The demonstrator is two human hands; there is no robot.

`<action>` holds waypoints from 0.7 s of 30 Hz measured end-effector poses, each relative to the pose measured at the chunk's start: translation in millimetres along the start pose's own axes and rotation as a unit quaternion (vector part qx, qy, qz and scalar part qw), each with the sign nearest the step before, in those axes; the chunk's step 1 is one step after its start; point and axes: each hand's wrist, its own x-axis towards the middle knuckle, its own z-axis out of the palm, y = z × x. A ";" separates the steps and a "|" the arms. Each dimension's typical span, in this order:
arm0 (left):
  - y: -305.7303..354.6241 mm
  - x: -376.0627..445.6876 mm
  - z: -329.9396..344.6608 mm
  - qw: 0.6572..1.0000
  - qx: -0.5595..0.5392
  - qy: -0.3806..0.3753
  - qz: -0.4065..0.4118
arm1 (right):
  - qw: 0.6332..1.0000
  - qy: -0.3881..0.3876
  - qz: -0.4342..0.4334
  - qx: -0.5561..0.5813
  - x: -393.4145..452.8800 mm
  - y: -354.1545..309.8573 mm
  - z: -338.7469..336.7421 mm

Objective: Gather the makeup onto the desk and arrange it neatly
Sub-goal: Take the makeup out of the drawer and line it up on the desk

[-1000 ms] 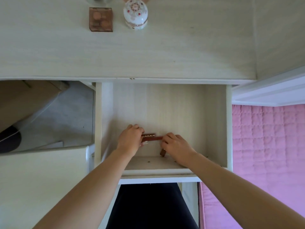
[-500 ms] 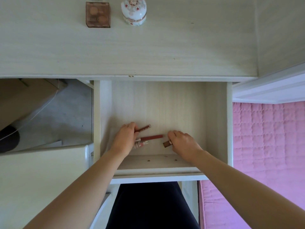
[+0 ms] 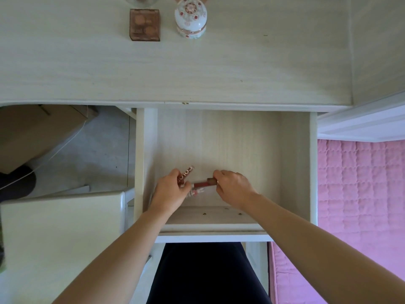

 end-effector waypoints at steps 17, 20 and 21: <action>-7.7 6.7 4.2 0.986 0.133 -0.099 -0.016 | 0.999 -0.027 0.016 -0.013 23.7 -5.7 23.1; -6.2 7.0 5.5 0.978 0.172 -0.115 -0.005 | 0.997 -0.020 0.076 -0.006 19.1 3.7 23.0; -5.9 6.4 6.2 0.977 0.176 -0.120 -0.003 | 0.996 -0.018 0.090 -0.006 16.9 7.5 22.7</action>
